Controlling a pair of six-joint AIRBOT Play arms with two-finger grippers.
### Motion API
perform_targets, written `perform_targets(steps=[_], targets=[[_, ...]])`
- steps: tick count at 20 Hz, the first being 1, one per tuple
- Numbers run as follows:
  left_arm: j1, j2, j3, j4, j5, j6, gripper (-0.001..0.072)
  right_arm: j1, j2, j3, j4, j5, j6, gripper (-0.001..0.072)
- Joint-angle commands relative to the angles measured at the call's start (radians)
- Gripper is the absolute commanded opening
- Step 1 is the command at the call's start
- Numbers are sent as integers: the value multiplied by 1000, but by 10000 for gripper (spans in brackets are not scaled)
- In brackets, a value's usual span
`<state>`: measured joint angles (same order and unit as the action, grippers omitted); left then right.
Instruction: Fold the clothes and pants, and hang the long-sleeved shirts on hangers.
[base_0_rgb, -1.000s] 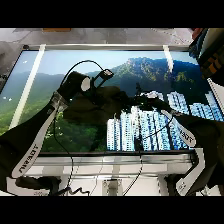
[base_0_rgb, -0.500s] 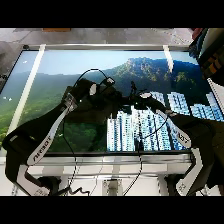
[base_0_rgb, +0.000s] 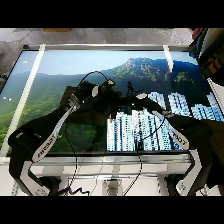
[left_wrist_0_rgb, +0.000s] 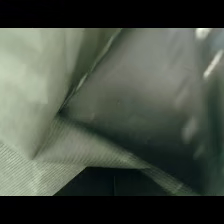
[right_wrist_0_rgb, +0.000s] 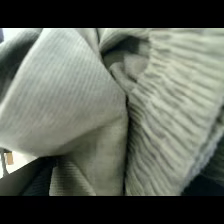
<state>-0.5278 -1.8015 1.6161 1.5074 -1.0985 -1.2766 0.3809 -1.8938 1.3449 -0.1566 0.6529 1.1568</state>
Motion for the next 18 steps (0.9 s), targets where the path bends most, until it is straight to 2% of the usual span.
perform_targets(steps=[1,3,5,6,11,18], targets=[[0,-2,0,-43,17,-2,9,39,-15,6,-6,-47,14,610],[0,-2,0,-43,15,-2,10,44,-32,5,-8,-64,47,496],[0,-1,0,-43,14,-2,9,45,-34,6,-9,-98,47,146],[0,0,0,-42,14,-2,10,45,-34,6,-2,-121,47,36],[1,68,1,11,13,-2,10,17,-34,6,-2,-155,47,34],[1,379,1,197,11,-2,10,-171,81,6,-16,13,37,34]])
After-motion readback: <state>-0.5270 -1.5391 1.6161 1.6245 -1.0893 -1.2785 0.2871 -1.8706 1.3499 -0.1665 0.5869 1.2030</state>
